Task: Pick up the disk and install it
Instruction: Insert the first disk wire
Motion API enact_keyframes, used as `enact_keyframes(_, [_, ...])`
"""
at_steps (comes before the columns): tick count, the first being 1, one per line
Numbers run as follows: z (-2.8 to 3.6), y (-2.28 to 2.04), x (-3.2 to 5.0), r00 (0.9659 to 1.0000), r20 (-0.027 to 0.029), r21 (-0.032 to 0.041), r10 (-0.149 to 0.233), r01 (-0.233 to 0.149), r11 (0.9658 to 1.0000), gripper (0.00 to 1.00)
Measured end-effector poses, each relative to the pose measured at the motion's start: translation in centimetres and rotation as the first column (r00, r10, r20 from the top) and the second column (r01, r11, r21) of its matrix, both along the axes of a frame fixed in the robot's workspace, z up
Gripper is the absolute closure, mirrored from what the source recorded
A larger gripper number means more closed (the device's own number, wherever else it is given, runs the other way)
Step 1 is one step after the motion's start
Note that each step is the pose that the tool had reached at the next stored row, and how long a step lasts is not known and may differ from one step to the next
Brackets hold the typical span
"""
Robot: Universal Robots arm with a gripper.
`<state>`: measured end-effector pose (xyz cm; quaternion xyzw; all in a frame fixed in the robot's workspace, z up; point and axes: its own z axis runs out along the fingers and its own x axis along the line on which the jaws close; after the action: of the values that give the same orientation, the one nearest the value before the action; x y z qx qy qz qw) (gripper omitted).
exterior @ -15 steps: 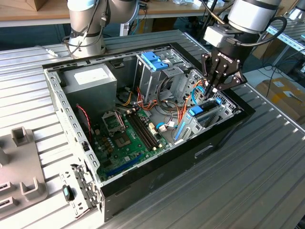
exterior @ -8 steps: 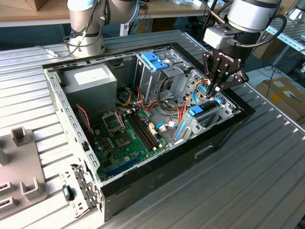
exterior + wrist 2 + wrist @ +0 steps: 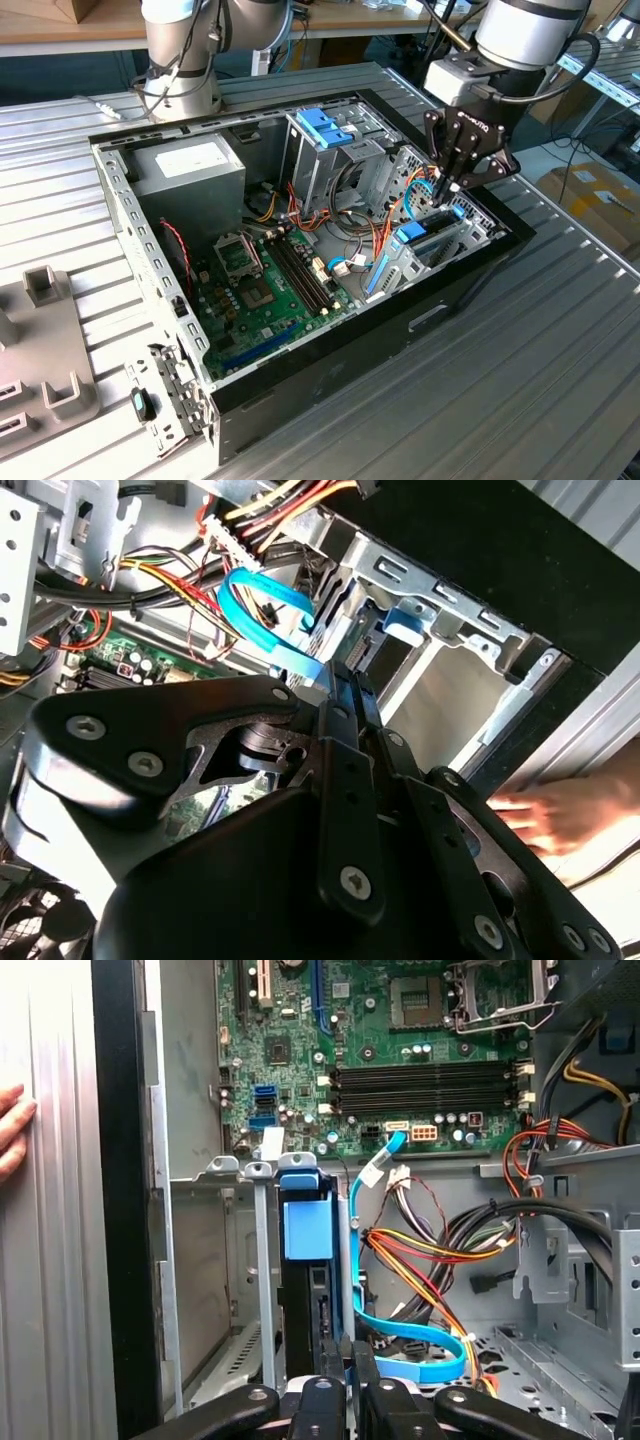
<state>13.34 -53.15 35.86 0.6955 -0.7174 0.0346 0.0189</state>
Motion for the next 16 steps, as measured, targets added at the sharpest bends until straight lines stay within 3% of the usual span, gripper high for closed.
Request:
enact_keyframes(2, [0.01,-0.14,-0.15,0.9999,0.0129,-0.0001,0.000,0.000,1.0000,0.84])
enact_keyframes(3, [0.01,-0.27,-0.31,0.9996,0.0287,-0.0001,0.000,0.000,1.0000,0.84])
enact_keyframes(4, [0.01,-0.37,-0.46,0.9992,0.0405,-0.0001,0.001,-0.001,1.0000,0.84])
enact_keyframes(6, [0.01,-0.47,-0.67,0.9987,0.0512,-0.0001,0.001,-0.001,1.0000,0.84])
enact_keyframes(7, [0.01,-0.55,-0.99,0.9982,0.0601,-0.0001,0.001,-0.001,1.0000,0.84])
enact_keyframes(10, [0.00,-0.59,-1.98,0.9969,0.0781,0.0000,0.001,-0.001,1.0000,0.84])
enact_keyframes(12, [0.01,-0.62,-2.53,0.9962,0.0866,-0.0001,0.001,-0.001,1.0000,0.84])
enact_keyframes(14, [0.01,-0.68,-3.47,0.9950,0.0999,-0.0001,0.001,-0.001,1.0000,0.84])
enact_keyframes(16, [0.00,-0.75,-3.83,0.9945,0.1044,-0.0001,0.001,-0.001,1.0000,0.84])
